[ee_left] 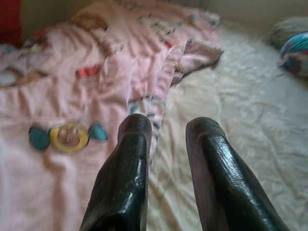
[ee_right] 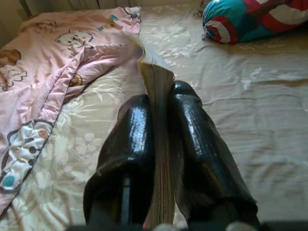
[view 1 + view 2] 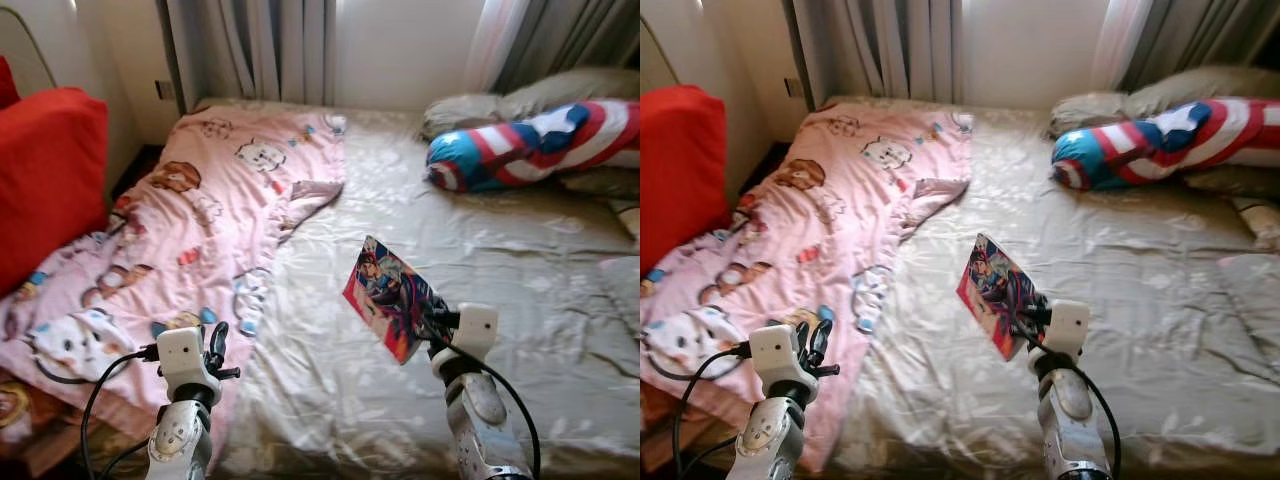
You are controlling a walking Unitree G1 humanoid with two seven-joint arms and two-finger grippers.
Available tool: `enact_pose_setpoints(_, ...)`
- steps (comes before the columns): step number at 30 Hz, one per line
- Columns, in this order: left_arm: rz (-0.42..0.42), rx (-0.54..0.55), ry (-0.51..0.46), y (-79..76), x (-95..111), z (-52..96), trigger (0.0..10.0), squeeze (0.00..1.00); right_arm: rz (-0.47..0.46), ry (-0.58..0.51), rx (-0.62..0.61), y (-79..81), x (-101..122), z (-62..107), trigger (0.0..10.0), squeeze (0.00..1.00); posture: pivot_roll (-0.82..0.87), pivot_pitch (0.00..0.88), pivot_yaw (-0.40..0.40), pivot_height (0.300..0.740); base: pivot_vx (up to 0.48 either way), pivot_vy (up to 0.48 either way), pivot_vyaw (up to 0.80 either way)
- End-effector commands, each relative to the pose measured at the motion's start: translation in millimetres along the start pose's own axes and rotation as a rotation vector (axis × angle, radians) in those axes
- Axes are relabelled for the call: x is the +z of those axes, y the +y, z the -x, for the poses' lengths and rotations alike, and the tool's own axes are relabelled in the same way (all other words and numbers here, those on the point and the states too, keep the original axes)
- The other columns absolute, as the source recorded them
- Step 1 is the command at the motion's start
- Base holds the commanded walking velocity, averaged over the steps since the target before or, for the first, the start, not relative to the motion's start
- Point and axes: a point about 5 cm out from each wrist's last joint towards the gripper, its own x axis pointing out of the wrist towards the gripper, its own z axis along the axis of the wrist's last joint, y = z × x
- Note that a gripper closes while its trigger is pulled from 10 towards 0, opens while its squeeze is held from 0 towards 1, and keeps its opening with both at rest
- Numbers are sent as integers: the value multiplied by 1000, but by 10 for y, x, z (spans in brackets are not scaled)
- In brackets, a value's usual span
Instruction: Clean up the room
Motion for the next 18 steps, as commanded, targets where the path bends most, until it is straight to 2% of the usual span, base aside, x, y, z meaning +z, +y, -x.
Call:
enact_pose_setpoints(1,12,-2,7,-19,-19,2,10000,0,4,-46,-6,-31,97,-15,10000,0,56,102,-87,738,0,-368,0)
enact_pose_setpoints(18,11,-5,7,-21,-21,9,10000,0,-1,-42,-13,-43,83,-8,10000,0,56,103,-87,738,0,-364,0)
